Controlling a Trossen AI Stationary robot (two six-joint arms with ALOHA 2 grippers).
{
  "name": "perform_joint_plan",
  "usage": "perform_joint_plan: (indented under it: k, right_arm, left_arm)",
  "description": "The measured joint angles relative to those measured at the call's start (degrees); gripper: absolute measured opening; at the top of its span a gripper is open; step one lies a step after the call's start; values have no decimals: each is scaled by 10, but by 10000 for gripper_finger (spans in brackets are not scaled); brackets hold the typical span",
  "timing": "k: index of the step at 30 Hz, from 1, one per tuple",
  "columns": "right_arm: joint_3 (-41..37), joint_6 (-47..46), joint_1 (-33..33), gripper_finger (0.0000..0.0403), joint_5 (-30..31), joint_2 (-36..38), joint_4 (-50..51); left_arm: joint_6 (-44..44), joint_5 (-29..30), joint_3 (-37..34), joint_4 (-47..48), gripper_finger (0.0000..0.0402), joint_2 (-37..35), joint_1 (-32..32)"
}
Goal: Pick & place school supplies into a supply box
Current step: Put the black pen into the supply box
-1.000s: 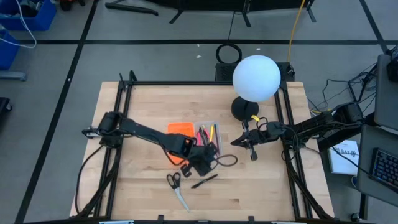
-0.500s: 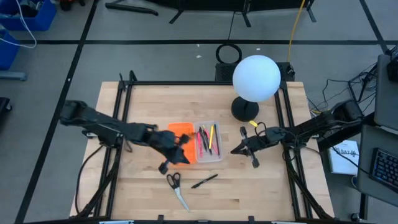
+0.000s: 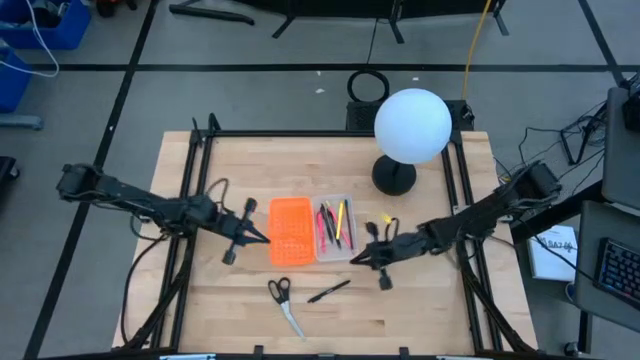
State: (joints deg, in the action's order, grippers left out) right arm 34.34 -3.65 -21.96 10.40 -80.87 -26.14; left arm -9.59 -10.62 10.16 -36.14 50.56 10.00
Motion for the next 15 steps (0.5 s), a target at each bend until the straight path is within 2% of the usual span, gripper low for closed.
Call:
perform_joint_plan:
  k: [4, 8, 11, 15]
  right_arm:
    - [100, -28, 1, 0, -16, -75, 104]
    - [236, -46, 2, 0, -19, -147, 297]
    - [324, -32, 2, 0, -35, -192, 395]
    - [384, 17, -6, 0, -67, -223, 448]
  left_arm:
    - [12, 8, -54, -5, 1, -65, -2]
    - [0, 14, -91, -33, 1, -116, -8]
    - [-4, 43, -95, -27, 1, -135, -10]
    - [-1, 70, -96, -37, 1, -143, -10]
